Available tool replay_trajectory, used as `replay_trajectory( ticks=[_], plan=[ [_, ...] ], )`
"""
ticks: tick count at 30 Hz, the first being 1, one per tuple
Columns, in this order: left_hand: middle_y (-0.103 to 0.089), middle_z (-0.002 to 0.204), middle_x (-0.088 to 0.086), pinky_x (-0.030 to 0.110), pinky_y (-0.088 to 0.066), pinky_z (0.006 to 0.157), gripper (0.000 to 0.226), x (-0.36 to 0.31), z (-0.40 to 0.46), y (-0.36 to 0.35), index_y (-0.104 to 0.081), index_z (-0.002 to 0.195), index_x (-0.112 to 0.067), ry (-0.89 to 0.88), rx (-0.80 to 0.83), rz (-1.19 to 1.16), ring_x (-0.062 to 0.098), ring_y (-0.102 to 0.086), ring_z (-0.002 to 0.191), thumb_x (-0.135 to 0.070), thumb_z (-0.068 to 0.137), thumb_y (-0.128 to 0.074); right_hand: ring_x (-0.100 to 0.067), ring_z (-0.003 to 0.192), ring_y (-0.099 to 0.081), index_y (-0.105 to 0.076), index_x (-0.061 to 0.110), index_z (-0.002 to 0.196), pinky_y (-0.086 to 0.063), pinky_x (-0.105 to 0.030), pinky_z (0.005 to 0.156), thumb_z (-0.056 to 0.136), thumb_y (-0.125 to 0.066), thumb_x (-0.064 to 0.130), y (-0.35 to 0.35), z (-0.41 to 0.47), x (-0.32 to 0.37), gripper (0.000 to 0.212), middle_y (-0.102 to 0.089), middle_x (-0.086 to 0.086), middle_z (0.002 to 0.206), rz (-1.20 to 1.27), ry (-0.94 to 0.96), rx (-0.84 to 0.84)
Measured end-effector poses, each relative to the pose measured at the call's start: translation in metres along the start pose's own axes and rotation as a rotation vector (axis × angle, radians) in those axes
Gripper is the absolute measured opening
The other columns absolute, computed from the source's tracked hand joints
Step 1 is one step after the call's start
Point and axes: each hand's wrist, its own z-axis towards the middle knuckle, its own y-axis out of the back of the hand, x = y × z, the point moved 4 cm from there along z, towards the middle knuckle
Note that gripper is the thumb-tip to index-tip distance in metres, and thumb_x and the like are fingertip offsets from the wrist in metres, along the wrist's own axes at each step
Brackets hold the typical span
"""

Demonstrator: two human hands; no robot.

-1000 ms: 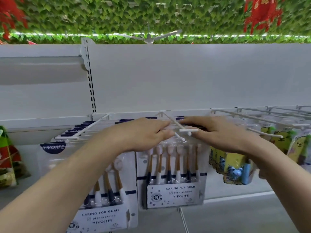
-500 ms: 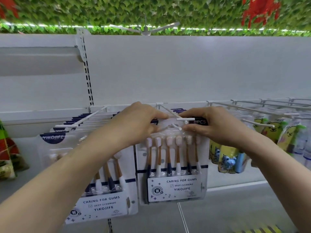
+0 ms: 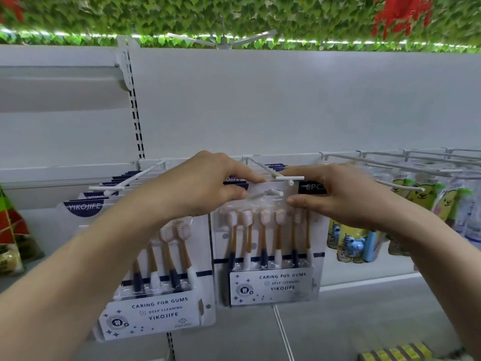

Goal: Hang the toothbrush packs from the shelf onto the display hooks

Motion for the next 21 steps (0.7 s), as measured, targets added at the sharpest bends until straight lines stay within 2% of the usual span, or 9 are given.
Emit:
replay_trajectory(
  ticks=[4, 7, 11, 16, 19, 21],
  plan=[
    [-0.059, 0.136, -0.017, 0.026, -0.042, 0.098, 0.038, 0.003, 0.001, 0.006, -0.058, 0.129, -0.05, 0.013, 0.01, 0.023, 0.008, -0.054, 0.122, -0.035, 0.094, -0.063, 0.024, 0.082, -0.048, -0.051, 0.05, 0.138, -0.036, 0.005, 0.071, 0.092, -0.065, 0.045, -0.001, 0.0, 0.0, 0.048, -0.06, 0.03, 0.108, 0.013, 0.009, 0.004],
    [-0.051, 0.145, -0.012, 0.025, -0.037, 0.1, 0.05, 0.007, 0.003, 0.008, -0.047, 0.142, -0.043, 0.064, 0.074, 0.108, 0.011, -0.047, 0.13, -0.042, 0.093, -0.061, 0.016, 0.087, -0.048, -0.048, 0.05, 0.14, -0.034, 0.005, 0.071, 0.091, -0.065, 0.046, -0.004, 0.003, -0.001, 0.052, -0.058, 0.029, 0.114, 0.002, 0.004, 0.011],
    [-0.045, 0.15, -0.008, 0.024, -0.035, 0.103, 0.069, 0.006, 0.008, -0.003, -0.038, 0.15, -0.034, 0.108, 0.226, 0.188, 0.014, -0.043, 0.134, -0.055, 0.089, -0.061, 0.005, 0.102, -0.047, -0.043, 0.045, 0.145, -0.035, -0.013, 0.076, 0.092, -0.06, 0.053, -0.007, 0.009, -0.001, 0.057, -0.06, 0.017, 0.134, -0.06, -0.004, 0.047],
    [-0.039, 0.155, -0.009, 0.026, -0.031, 0.107, 0.074, 0.009, 0.012, -0.005, -0.033, 0.152, -0.034, 0.125, 0.255, 0.2, 0.014, -0.038, 0.139, -0.061, 0.088, -0.057, -0.004, 0.114, -0.057, -0.045, 0.04, 0.146, -0.039, -0.019, 0.083, 0.093, -0.056, 0.057, -0.009, 0.012, 0.0, 0.057, -0.062, 0.013, 0.134, -0.062, -0.007, 0.085],
    [-0.036, 0.156, -0.011, 0.029, -0.03, 0.11, 0.073, 0.01, 0.011, -0.005, -0.031, 0.152, -0.038, 0.145, 0.25, 0.205, 0.014, -0.036, 0.141, -0.064, 0.088, -0.053, -0.003, 0.106, -0.057, -0.048, 0.038, 0.144, -0.039, -0.014, 0.073, 0.094, -0.054, 0.056, -0.008, 0.012, 0.002, 0.053, -0.065, 0.013, 0.129, -0.093, 0.012, 0.077],
    [-0.036, 0.157, -0.008, 0.031, -0.031, 0.112, 0.073, 0.008, 0.01, -0.004, -0.026, 0.154, -0.038, 0.157, 0.209, 0.222, 0.017, -0.035, 0.142, -0.063, 0.09, -0.052, -0.006, 0.11, -0.058, -0.049, 0.038, 0.144, -0.036, -0.018, 0.073, 0.096, -0.052, 0.054, -0.008, 0.011, 0.003, 0.05, -0.065, 0.013, 0.129, -0.103, 0.026, 0.059]
  ],
)
